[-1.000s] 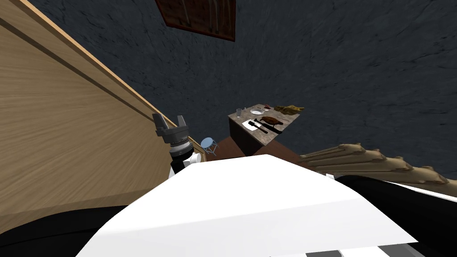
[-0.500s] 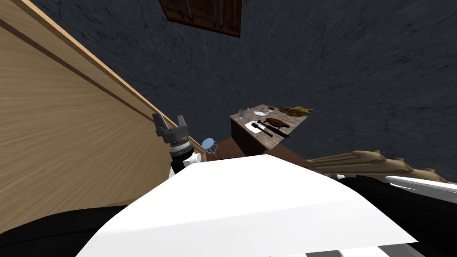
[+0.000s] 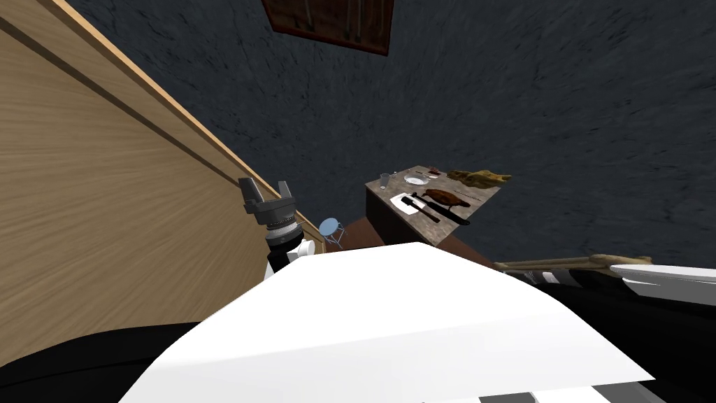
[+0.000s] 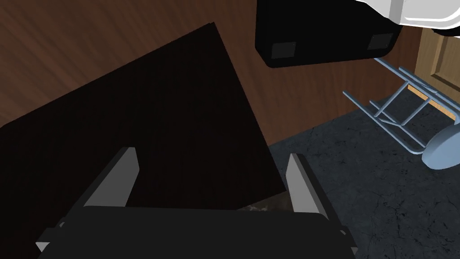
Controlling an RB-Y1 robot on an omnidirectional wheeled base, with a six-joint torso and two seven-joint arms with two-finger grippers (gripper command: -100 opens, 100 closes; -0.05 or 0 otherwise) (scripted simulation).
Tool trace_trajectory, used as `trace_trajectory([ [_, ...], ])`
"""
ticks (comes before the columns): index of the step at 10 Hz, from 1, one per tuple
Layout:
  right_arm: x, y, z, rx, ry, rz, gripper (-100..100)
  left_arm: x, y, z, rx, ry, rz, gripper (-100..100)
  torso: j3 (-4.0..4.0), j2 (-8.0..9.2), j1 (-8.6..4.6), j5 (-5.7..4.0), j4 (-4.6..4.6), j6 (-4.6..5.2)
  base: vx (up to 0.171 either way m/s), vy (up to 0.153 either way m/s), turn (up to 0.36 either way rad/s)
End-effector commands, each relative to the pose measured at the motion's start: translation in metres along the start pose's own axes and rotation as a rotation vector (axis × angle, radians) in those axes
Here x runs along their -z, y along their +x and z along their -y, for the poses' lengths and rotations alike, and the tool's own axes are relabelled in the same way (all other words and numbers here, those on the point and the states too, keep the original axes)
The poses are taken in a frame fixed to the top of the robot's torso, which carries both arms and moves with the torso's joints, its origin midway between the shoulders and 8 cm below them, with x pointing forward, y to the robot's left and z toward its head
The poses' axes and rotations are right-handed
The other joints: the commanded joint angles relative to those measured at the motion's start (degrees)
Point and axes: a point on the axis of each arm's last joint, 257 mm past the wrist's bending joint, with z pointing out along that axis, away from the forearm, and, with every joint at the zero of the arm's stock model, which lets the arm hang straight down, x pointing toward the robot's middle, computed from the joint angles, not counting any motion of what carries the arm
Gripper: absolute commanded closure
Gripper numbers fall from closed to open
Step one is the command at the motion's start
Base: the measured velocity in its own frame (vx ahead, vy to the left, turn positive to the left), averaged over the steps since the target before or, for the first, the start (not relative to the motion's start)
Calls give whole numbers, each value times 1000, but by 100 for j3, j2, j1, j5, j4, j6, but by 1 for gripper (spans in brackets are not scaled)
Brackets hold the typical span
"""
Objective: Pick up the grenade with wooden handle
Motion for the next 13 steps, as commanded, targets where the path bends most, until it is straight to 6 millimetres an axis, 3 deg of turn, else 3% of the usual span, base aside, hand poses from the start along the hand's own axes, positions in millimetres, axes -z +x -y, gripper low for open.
trace_trajectory([
  [1,7,-6,14,36,27,-35,-100,0,0,0,0,0,0,0,0,0,0,0,0,0,120,28,68],
  [2,7,-7,15,42,28,-38,-100,0,0,0,0,0,0,0,1,5,-6,-1,0,2,38,6,1],
  [3,16,-5,30,64,68,-76,-100,0,0,0,0,0,0,0,16,29,-11,-3,6,5,88,34,134],
  [4,16,-10,30,82,69,-85,-100,0,0,0,0,0,0,0,12,20,-5,-2,5,0,97,33,64],
  [7,29,-20,56,146,136,-151,-100,0,0,0,0,0,0,0,4,8,-5,-1,1,3,125,37,109],
  [13,33,-34,63,195,162,-181,-100,0,0,0,0,0,0,0,15,29,-7,-1,6,6,66,23,51],
])
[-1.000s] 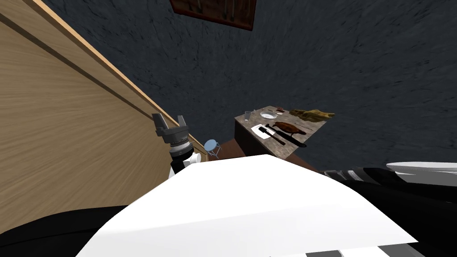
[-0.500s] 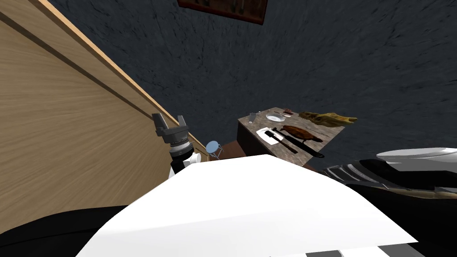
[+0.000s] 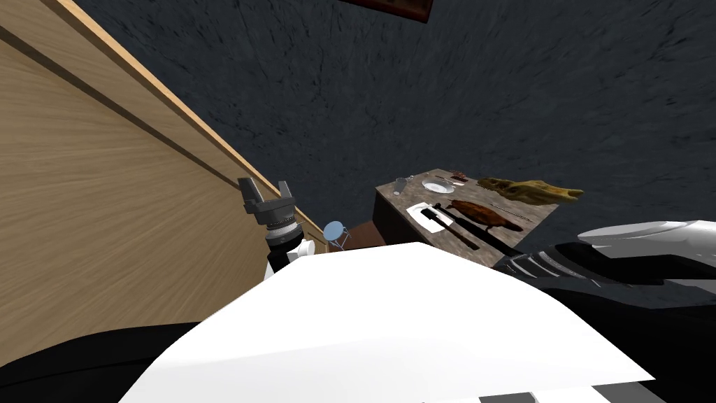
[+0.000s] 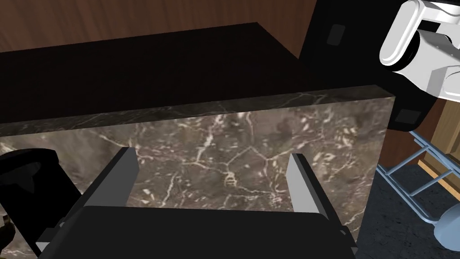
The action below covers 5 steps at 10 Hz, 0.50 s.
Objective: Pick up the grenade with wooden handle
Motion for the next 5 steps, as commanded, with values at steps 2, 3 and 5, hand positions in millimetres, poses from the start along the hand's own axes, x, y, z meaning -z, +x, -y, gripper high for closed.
trace_trajectory([
  [2,3,-10,8,30,21,-17,-100,0,0,0,0,0,0,0,-8,-16,7,1,-3,-5,87,21,98],
  [3,6,-21,14,57,36,-26,-100,0,0,0,0,0,0,0,-12,-19,8,3,-6,-4,21,-32,107],
  [5,6,-21,14,57,36,-26,-100,0,0,0,0,0,0,0,1,1,-8,-2,0,-1,8,-7,45],
])
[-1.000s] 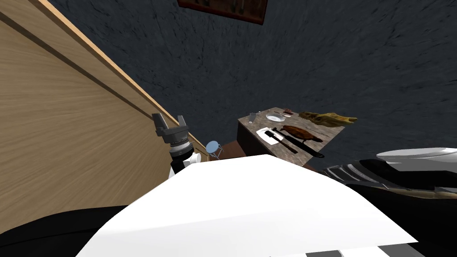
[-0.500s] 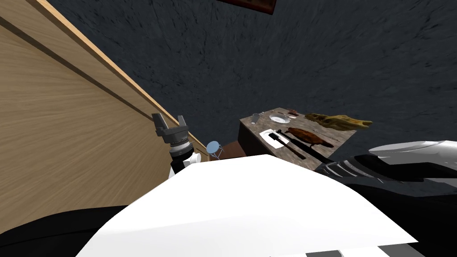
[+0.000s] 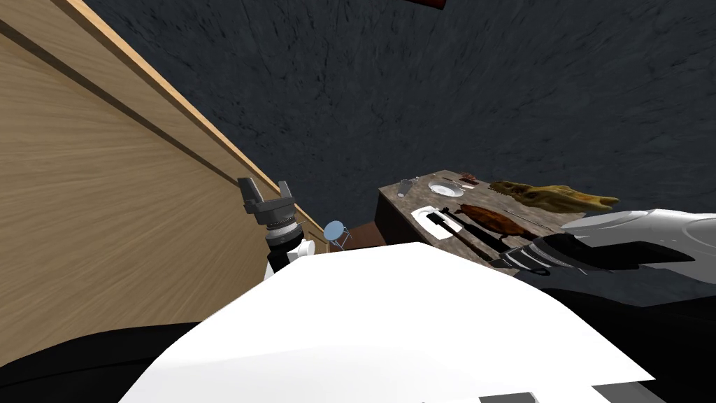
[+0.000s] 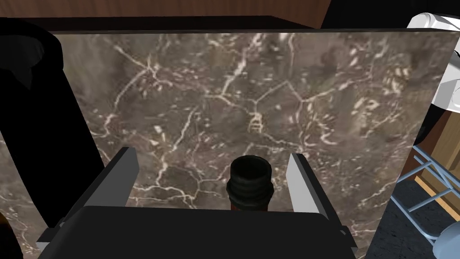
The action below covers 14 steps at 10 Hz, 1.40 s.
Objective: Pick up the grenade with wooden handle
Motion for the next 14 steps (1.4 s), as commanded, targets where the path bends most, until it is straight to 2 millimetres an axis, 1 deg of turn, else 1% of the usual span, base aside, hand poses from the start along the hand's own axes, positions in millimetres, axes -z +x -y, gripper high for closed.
trace_trajectory([
  [1,0,-1,0,0,1,1,-100,0,0,0,0,0,0,0,0,0,0,0,0,0,-4,13,1],
  [7,0,-1,0,0,1,1,-100,0,0,0,0,0,0,0,4,5,19,6,2,-3,-5,39,51],
  [8,-1,-27,-9,7,-18,56,-100,0,0,0,0,0,0,0,4,7,8,3,2,1,20,-32,105],
  [10,-1,-27,-9,7,-18,56,-100,0,0,0,0,0,0,0,-5,-10,-14,-3,-2,-5,28,-31,103],
  [11,0,-35,-10,0,-17,81,-100,0,0,0,0,0,0,0,-4,-7,-11,-2,-2,-2,11,-10,39],
  [14,0,-38,-10,-1,-17,88,-100,0,0,0,0,0,0,0,1,2,-3,0,1,0,5,-1,23],
])
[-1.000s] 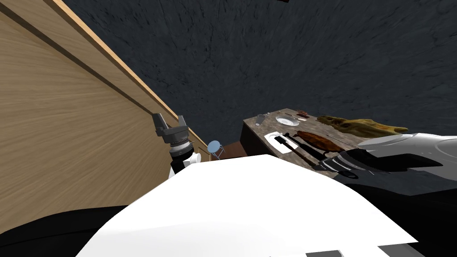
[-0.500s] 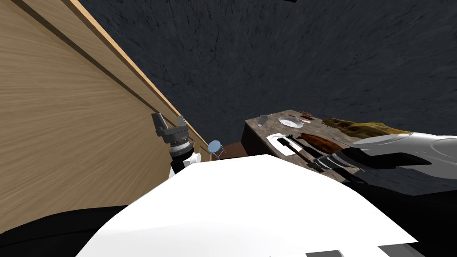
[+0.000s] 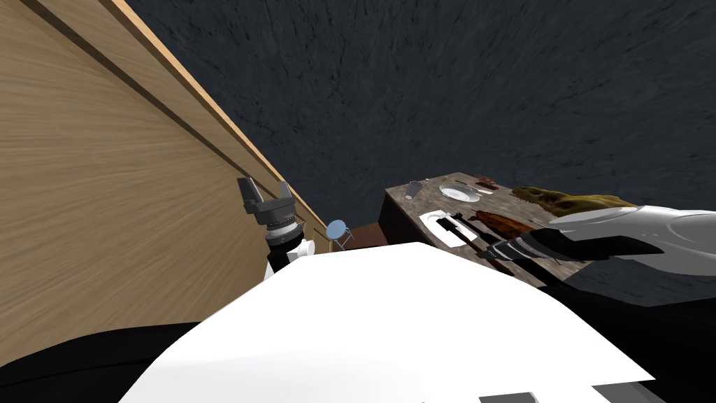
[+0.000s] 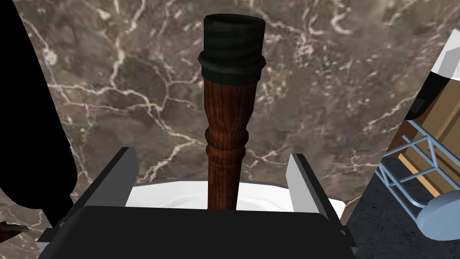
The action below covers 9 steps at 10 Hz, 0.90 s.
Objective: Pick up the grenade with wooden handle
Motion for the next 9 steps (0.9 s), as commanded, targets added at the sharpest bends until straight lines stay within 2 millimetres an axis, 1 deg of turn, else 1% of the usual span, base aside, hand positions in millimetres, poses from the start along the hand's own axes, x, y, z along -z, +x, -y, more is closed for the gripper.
trace_trajectory([
  [1,0,0,0,0,0,1,-100,0,0,0,0,0,0,0,0,0,0,0,0,0,-1,21,18],
  [3,0,-2,0,-1,0,5,-100,0,0,0,0,0,0,0,3,5,9,2,1,2,-6,24,-5],
  [6,0,-2,0,-1,0,5,-100,0,0,0,0,0,0,0,1,2,-9,-2,0,2,4,-15,2],
  [9,0,-2,0,-1,0,5,-100,0,0,0,0,0,0,0,2,4,2,1,1,2,-1,11,6],
])
